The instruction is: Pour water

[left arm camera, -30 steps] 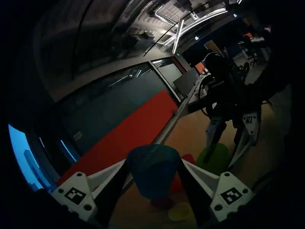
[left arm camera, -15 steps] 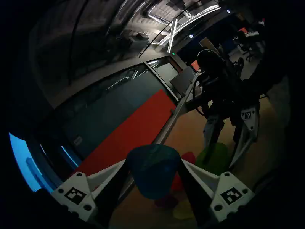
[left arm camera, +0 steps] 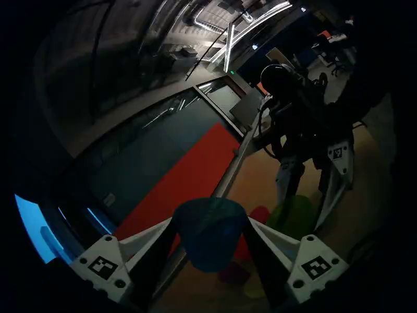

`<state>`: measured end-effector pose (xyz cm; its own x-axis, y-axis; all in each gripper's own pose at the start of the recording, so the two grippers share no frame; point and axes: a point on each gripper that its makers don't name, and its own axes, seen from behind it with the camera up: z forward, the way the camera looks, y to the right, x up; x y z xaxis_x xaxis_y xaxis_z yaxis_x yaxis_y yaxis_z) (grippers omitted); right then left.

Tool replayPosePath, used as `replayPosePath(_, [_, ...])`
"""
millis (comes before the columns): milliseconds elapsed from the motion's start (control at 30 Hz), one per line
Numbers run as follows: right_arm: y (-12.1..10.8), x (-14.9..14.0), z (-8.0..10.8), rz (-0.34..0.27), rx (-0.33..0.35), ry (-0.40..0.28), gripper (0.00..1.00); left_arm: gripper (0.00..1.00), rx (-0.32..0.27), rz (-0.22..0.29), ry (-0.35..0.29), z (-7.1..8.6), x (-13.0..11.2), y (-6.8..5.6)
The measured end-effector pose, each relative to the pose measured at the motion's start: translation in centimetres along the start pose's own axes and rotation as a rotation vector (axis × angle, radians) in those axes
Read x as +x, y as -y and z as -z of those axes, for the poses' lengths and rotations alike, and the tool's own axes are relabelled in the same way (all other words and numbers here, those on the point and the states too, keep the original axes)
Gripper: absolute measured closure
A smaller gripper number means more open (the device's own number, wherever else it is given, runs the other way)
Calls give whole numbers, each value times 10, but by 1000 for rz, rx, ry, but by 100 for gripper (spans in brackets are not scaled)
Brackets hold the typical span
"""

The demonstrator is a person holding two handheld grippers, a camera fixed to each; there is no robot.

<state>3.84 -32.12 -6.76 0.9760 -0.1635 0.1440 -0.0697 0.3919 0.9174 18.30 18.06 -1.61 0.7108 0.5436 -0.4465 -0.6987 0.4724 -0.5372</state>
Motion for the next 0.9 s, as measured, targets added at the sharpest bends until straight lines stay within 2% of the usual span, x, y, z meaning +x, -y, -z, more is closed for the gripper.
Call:
replayPosePath(467, [5, 10, -5, 5, 12, -12, 1, 14, 10, -84, -1, -1, 3, 2])
replayPosePath(900, [1, 15, -8, 23, 4, -27, 1, 14, 11, -140, 1, 0, 5, 4])
